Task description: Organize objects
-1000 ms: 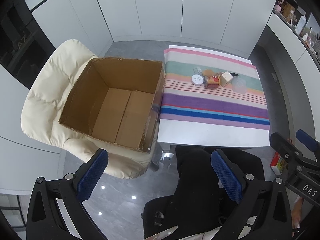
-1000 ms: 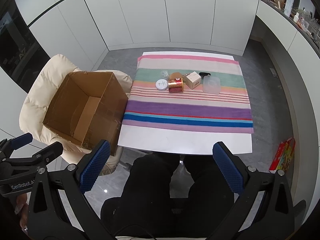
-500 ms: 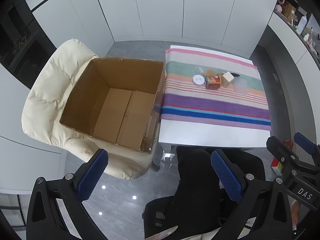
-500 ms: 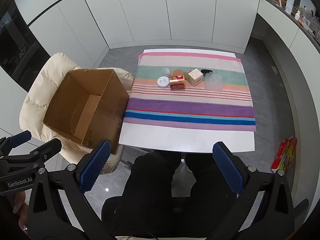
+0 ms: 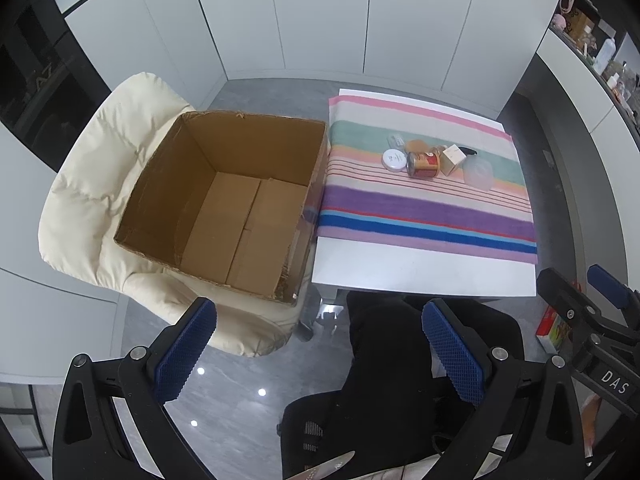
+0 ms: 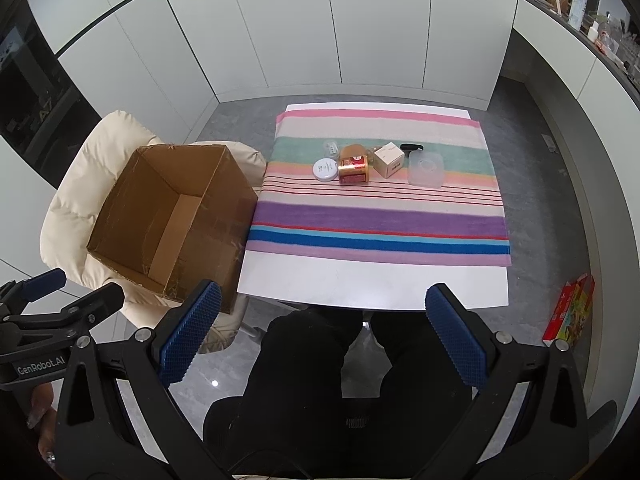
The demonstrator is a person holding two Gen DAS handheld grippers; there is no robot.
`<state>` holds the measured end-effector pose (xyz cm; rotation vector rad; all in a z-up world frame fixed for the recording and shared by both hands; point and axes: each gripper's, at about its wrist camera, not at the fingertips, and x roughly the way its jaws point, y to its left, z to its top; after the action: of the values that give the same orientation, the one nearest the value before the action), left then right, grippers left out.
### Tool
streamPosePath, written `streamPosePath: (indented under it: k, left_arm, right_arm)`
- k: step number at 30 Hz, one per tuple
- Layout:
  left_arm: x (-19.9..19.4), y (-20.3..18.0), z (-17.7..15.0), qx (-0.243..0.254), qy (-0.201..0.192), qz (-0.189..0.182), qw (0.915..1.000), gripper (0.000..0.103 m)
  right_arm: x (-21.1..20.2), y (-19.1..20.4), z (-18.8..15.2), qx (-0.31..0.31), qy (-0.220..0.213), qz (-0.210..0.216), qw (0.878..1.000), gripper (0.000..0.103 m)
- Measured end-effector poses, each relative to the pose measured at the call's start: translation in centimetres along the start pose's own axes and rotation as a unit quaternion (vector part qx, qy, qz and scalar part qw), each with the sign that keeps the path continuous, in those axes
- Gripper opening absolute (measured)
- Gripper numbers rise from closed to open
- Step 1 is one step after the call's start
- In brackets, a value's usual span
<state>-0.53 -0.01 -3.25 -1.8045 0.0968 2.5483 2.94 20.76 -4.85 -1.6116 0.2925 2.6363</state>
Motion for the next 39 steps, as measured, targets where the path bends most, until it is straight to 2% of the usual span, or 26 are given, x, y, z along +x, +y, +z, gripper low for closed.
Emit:
streamPosePath:
  k: [7, 12, 21, 23, 25, 29, 34, 39]
  left_arm:
    - [0.0, -2.0, 0.2, 0.008, 0.004, -0.005, 0.9999, 0.103]
    - [0.1, -4.5, 0.5, 0.011, 0.007, -0.022, 0.9997, 0.103]
    - [1.3, -11.4, 1.9, 0.049, 0.009, -0.029, 0.9984, 0.103]
    - [2.2, -12.9, 2.5, 0.065, 0.012, -0.012, 0.9977, 0.103]
    - [2.9, -13.8, 3.1, 0.062, 0.011, -0.005, 0.9980, 0.103]
    - [4.8, -16.2, 3.9, 0.071, 0.021, -0.020, 0.9970, 0.103]
    - [7.0, -18.8, 4.8, 0.092, 0.021, -0.022, 0.9953, 0.103]
    - [9.4, -20.0, 5.9, 0.080, 0.010, -0.019, 0.9965, 0.103]
  right_arm:
    - [-0.5, -2.0, 0.2, 0.013, -0.007, -0.003, 1.000, 0.103]
    - [-0.6, -4.6, 0.3, 0.024, -0.009, -0.008, 1.000, 0.103]
    - [0.5, -10.8, 0.6, 0.057, -0.012, -0.035, 0.998, 0.103]
    - [0.8, -12.4, 0.8, 0.065, -0.012, -0.036, 0.997, 0.103]
    - [1.1, -13.7, 1.0, 0.073, -0.012, -0.040, 0.996, 0.103]
    - [2.0, -16.3, 1.7, 0.087, -0.015, -0.055, 0.995, 0.103]
    - [3.7, -19.1, 2.5, 0.102, -0.007, -0.061, 0.993, 0.103]
    - [5.6, -20.7, 3.1, 0.105, -0.005, -0.084, 0.991, 0.103]
